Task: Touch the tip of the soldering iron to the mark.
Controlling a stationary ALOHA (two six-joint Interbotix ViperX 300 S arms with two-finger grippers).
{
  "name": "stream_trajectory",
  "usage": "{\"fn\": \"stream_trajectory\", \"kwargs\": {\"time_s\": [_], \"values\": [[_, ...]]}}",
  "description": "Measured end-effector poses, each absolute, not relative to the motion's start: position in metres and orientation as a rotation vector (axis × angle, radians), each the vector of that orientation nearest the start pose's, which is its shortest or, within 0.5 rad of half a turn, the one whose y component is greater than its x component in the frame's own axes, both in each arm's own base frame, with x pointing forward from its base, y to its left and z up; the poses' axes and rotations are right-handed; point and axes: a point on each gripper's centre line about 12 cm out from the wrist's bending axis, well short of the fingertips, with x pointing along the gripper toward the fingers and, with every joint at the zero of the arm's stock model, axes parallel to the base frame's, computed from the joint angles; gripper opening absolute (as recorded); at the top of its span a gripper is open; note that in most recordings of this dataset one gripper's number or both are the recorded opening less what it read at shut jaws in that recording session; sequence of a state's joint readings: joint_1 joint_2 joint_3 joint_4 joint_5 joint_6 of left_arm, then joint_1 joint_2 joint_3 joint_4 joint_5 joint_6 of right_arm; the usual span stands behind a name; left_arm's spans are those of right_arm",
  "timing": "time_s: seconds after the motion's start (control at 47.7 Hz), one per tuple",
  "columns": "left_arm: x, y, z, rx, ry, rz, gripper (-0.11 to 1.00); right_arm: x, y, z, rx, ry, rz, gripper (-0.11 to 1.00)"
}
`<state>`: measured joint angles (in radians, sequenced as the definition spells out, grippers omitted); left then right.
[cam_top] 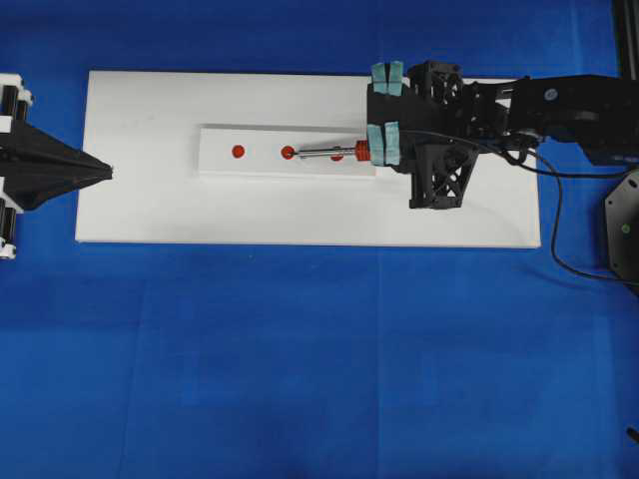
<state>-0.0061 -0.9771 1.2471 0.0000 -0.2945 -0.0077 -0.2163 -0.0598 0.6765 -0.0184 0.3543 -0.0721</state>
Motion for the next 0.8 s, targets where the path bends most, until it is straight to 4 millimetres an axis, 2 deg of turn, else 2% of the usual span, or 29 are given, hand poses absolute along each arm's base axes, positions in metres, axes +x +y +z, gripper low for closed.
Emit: {"fn": "stream_trajectory", "kwargs": {"time_s": [0.796], "values": [[0.1915, -0.0012, 0.2646, -0.006, -0.018, -0.007, 0.00, 0.3462, -0.0768, 0.1549, 0.020, 0.977, -0.161, 0.06]]}}
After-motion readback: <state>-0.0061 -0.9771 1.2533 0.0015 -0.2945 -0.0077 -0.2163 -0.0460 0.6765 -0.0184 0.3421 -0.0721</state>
